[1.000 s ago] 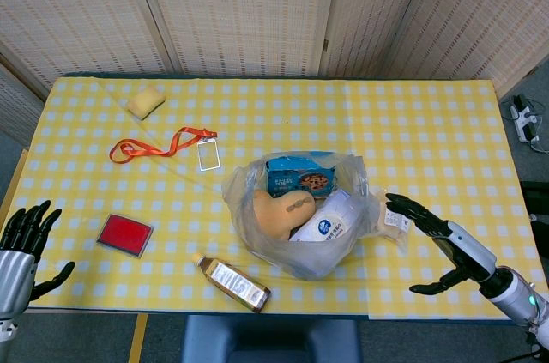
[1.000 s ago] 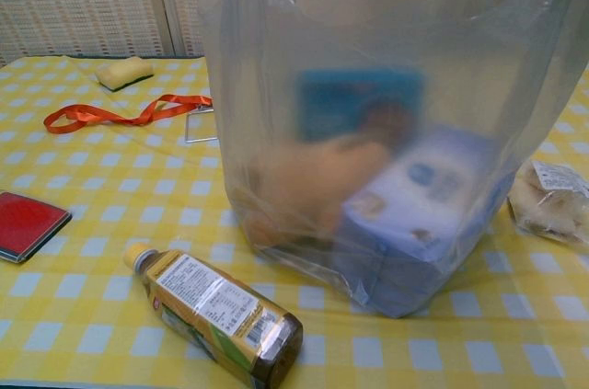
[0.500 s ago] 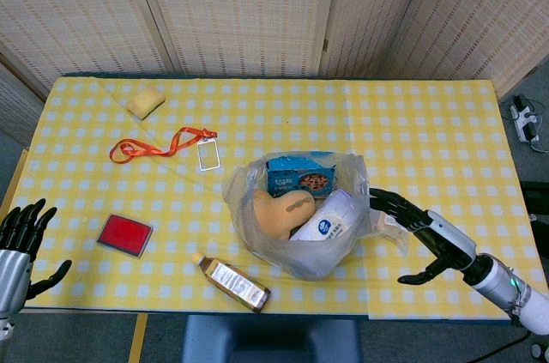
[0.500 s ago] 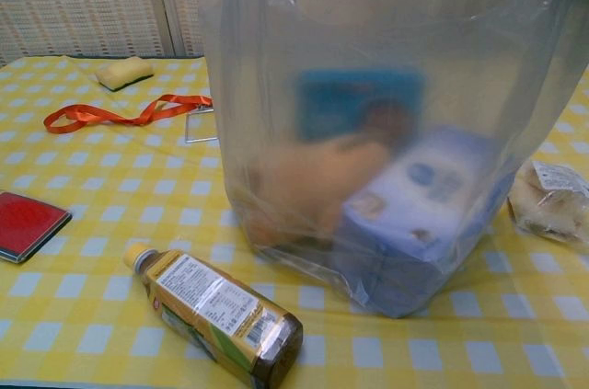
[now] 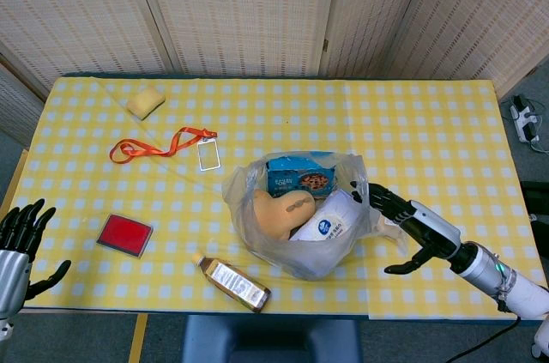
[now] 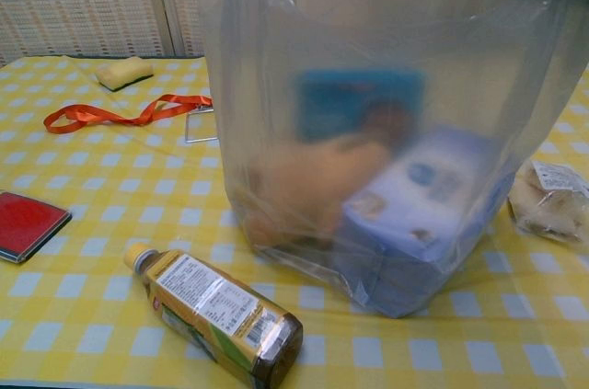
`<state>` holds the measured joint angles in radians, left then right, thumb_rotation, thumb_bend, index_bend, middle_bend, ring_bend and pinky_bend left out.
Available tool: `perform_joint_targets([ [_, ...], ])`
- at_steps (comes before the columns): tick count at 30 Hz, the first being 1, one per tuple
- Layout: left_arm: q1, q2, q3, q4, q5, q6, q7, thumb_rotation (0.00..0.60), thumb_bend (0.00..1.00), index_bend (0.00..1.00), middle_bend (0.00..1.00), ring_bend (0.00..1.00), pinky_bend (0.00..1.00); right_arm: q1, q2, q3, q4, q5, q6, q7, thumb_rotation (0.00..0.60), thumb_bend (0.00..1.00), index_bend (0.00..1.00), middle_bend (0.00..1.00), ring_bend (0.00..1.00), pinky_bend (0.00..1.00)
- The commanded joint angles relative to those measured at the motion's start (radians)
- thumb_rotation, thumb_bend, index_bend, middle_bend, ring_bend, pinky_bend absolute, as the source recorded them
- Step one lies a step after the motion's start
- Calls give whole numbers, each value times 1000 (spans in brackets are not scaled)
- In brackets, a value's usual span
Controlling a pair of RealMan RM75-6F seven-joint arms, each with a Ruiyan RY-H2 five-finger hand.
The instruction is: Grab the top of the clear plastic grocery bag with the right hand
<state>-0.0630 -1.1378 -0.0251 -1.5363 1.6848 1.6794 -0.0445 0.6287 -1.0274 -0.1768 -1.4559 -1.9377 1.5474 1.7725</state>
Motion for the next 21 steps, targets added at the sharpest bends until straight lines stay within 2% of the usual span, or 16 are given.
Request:
perform_joint_targets([
  [1,0,0,1,0,1,0,-2,600,273,0,0,0,0,14,5,3,-16,0,-9,5,600,0,0,0,0,0],
  [21,4,7,5,0,13,12,-17,600,273,0,0,0,0,110,16,12,-110,12,-122,-43,600,0,0,0,0,0],
])
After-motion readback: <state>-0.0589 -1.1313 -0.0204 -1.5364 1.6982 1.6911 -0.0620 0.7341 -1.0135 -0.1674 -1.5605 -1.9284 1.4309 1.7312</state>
